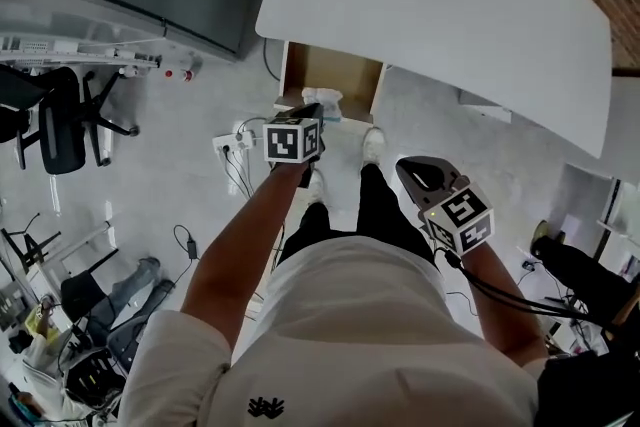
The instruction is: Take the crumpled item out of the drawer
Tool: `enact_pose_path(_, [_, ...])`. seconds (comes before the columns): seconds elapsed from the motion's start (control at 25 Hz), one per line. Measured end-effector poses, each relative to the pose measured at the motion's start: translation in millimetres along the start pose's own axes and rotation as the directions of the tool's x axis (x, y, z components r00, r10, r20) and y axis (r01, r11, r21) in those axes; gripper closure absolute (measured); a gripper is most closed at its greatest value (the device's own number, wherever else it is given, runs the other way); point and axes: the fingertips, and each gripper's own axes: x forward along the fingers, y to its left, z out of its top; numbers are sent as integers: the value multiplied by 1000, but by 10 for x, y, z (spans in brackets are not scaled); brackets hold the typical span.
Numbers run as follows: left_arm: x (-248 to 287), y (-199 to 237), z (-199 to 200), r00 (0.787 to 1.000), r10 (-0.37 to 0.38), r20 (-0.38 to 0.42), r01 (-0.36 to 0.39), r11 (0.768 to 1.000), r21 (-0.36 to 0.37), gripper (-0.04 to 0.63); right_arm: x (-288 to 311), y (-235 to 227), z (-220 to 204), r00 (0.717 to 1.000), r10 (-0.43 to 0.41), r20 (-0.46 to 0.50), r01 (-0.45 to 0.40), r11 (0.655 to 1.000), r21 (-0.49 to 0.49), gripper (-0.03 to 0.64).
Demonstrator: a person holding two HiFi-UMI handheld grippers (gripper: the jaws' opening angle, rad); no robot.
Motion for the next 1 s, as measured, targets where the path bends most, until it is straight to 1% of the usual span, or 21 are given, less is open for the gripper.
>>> enact_pose_path(0.16, [-407,-77,-109,999,-45,4,45,998,52,572,41,249,90,1000,-10,17,10,1000,-4,583])
enact_pose_path(0.4, [-1008,-202,-222,992,-124,16,121,984,132,572,74,611,238,998,-39,53,39,999,-13,583])
enact_pose_path(0.76, [-1743,-301,-451,978,-206,33,196,962,193,572,30,1112,219,991,-97,87,99,995,-17,583])
enact_pose_path(1.0, [-2170,-313,-649,969,-244,47,229,951,210,572,16,1426,153,987,-126,102,128,992,-8,584])
